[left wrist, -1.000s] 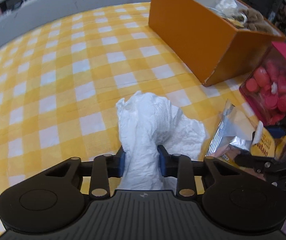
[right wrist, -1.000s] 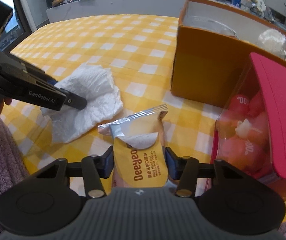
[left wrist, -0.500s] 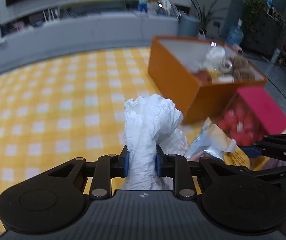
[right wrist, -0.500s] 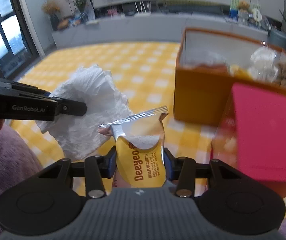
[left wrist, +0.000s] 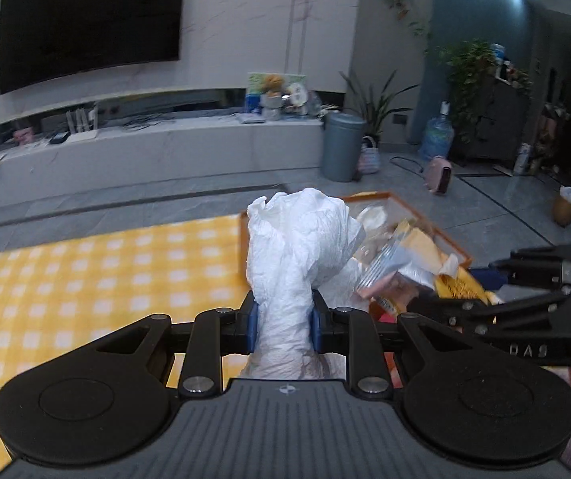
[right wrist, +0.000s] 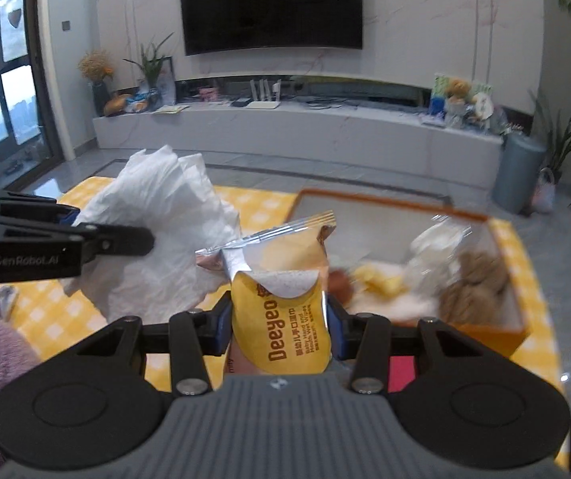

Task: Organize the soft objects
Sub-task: 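Carry the white cloth and Deeyeo packet over the orange box, then open both grippers to drop the cloth and packet into the box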

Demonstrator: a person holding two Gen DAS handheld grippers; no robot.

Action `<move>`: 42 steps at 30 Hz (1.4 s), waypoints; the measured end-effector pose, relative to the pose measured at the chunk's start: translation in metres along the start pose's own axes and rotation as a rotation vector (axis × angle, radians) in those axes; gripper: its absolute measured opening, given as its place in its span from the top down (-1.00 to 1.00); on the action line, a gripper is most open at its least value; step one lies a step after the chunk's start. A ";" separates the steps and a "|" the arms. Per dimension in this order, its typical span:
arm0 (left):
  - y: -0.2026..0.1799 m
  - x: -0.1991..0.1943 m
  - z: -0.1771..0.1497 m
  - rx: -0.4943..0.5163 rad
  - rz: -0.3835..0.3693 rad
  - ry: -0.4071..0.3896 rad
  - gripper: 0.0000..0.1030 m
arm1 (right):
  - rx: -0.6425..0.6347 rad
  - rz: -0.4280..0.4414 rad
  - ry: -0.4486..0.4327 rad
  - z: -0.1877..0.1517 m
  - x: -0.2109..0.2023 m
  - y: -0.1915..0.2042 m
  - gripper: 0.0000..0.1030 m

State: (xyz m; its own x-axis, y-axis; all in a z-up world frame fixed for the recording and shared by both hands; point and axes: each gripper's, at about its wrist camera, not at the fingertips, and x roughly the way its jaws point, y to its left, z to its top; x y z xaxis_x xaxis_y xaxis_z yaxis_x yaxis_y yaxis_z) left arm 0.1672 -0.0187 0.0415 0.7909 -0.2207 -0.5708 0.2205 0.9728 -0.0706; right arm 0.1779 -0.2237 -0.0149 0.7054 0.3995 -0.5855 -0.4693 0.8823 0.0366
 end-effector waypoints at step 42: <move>-0.034 0.225 0.016 0.028 -0.084 0.321 -0.07 | 0.065 -0.224 0.342 0.005 0.196 -0.147 0.06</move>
State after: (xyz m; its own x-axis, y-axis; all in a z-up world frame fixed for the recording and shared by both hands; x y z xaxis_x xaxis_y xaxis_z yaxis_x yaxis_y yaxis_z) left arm 0.3468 -0.1024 -0.0708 0.5497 -0.2628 -0.7929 0.2966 0.9488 -0.1089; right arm 0.3882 -0.2742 -0.1306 0.5641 0.1002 -0.8196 -0.2824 0.9562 -0.0775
